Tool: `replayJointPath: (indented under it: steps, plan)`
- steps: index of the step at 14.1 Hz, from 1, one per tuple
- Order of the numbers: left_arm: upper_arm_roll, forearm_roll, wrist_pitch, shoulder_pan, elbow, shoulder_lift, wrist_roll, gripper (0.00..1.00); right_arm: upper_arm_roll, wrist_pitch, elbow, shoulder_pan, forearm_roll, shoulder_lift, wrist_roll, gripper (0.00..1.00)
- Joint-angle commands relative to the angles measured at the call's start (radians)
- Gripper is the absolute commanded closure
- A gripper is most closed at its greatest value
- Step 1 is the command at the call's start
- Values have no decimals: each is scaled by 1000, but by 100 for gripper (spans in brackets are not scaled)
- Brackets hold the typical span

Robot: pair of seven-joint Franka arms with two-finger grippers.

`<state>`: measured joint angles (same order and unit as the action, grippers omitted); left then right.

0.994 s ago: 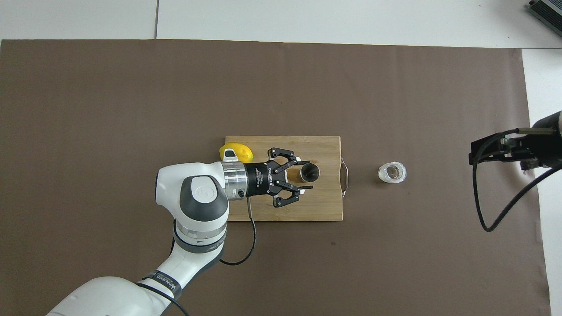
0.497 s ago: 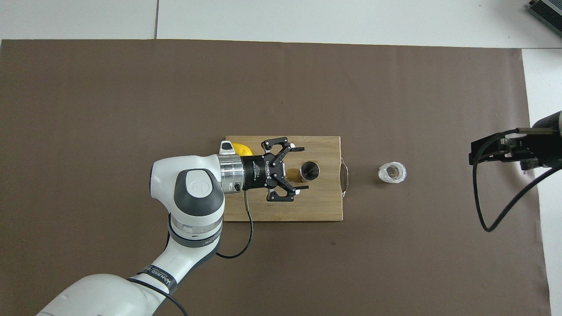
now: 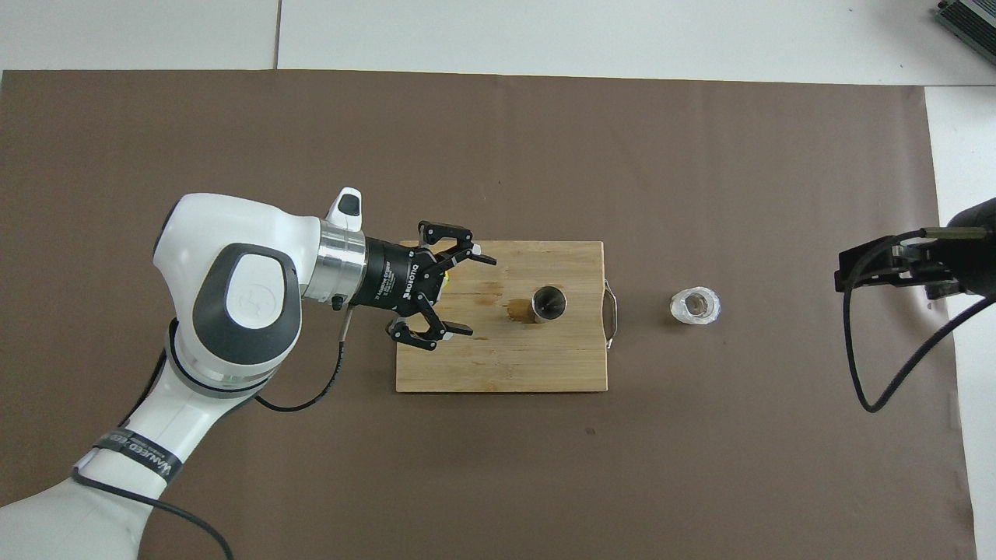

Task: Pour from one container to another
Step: 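Withdraw the left gripper while the right gripper reaches the white cup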

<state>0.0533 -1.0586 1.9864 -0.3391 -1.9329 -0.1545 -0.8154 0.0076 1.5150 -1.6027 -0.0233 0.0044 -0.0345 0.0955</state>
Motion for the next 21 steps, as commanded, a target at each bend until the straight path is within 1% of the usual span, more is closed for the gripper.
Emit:
replayJointPath:
  steps: [1,2,3,4,5,7,9,10,11,14,15,16,18,20,21]
  plan:
    - [-10,211,-69,35,69,29,8,0,5,182,-184,5,17,-80,-127,0]
    - [-12,259,-92,49,92,29,15,0,9,233,-239,3,17,-99,-185,0]
    - [-13,299,-110,61,112,29,13,0,11,272,-278,-3,17,-107,-253,0]
    - [-13,366,-116,65,135,29,15,0,11,293,-302,-12,17,-104,-331,0]
    - [-13,437,-115,66,156,29,25,0,11,312,-327,-14,17,-94,-427,0]
    - [-12,560,-120,55,213,30,28,0,11,402,-393,-14,17,-93,-642,0]
    - [-12,614,-123,61,210,68,35,0,12,488,-454,-15,19,-79,-862,0]
    - [-13,649,-121,66,213,82,45,0,12,508,-467,-15,19,-61,-963,0]
    - [-13,710,-110,68,213,104,74,0,12,516,-467,-14,25,-27,-1076,0]
    - [-13,860,-109,81,222,133,253,0,11,623,-468,3,185,82,-1453,0]
    - [-10,890,-113,127,221,139,321,0,11,667,-468,2,201,105,-1543,0]
    - [-13,893,-118,146,221,141,396,0,11,686,-471,2,203,123,-1592,0]
    - [-41,894,-120,196,222,141,618,0,11,689,-474,5,232,162,-1699,0]
    - [-43,914,-127,254,224,141,724,0,9,750,-517,5,325,185,-1876,0]
    - [-43,965,-144,262,241,141,755,0,9,761,-546,9,356,183,-1931,0]
